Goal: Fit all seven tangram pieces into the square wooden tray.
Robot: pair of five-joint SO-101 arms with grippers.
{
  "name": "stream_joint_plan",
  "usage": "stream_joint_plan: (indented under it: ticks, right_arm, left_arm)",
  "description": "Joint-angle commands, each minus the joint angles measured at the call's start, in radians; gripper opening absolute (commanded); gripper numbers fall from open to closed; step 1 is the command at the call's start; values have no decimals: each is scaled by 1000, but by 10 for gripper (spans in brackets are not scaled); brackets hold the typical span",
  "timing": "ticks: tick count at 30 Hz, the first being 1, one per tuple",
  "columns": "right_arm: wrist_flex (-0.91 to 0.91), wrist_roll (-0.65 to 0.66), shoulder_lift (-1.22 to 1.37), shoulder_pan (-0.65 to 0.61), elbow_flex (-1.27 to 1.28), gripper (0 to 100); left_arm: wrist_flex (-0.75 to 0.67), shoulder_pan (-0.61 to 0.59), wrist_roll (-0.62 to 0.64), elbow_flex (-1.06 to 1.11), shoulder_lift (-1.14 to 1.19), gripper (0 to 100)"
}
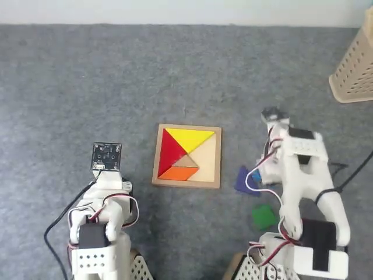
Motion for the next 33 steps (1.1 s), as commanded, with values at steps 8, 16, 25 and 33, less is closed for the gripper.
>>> stream_joint_plan:
  ticks: [8, 16, 25, 33]
  right_arm:
    - [234, 230, -71, -64, -31, 62]
    - [199, 658, -229, -197, 262, 94]
    - [97, 660, -248, -272, 390, 99]
    - [-64, 450, -248, -255, 387, 99]
  left_arm:
    - [5, -2, 9, -12, -17, 12]
    - [5, -2, 9, -12, -17, 12]
    - [5, -2, 9, -12, -17, 12]
    - [5, -2, 9, -12, -17, 12]
